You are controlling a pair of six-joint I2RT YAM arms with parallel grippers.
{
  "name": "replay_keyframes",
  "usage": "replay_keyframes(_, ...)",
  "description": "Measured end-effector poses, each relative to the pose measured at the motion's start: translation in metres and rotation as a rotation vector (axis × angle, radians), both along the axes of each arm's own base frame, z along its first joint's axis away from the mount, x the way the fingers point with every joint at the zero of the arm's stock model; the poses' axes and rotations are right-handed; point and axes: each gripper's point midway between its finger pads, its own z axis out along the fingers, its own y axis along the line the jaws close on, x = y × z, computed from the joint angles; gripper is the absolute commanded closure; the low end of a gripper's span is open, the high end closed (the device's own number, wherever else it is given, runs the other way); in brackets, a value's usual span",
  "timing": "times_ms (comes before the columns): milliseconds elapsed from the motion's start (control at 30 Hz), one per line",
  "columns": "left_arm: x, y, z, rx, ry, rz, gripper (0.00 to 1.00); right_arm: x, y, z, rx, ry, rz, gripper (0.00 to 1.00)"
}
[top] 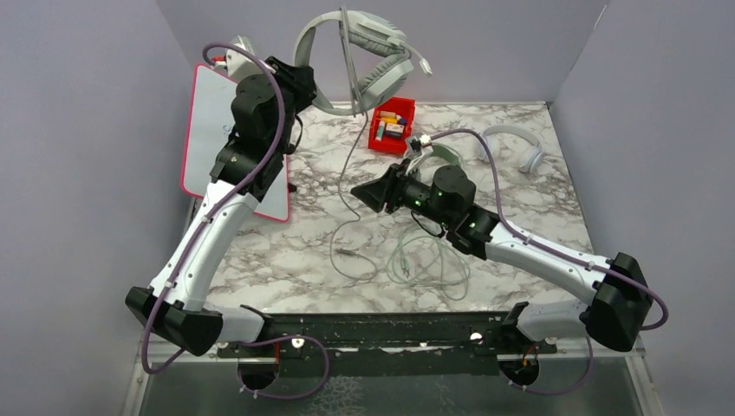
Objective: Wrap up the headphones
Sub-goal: Wrap the headphones cable around the headphones.
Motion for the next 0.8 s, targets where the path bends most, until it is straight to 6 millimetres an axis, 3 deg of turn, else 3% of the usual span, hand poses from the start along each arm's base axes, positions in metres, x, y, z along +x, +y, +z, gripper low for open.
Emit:
replay_keyframes(100, -0.007, 0.002, 0.020, -0.025, -0.033, -0.004, 1.00, -0.002, -0.001, -0.011, 0.008, 0.006, 0.001, 0.36)
replay_keyframes(300, -0.024, 0.006, 0.062, -0.066, -0.115, -0.027, 1.00, 0.002, 0.005, -0.026, -0.042, -0.083, 0.035, 0.18)
replay_keyframes(533, -0.036, 0.004, 0.080, -0.087, -0.150, -0.065, 1.00, 0.011, 0.000, -0.034, -0.137, -0.307, 0.140, 0.17)
replay_keyframes(700, -0.037, 0.000, 0.075, -0.083, -0.130, -0.086, 1.00, 0.031, -0.003, -0.056, -0.247, -0.390, 0.143, 0.17)
replay_keyframes(800, -0.037, -0.001, 0.074, -0.083, -0.124, -0.094, 1.00, 0.042, -0.012, -0.055, -0.249, -0.404, 0.124, 0.16)
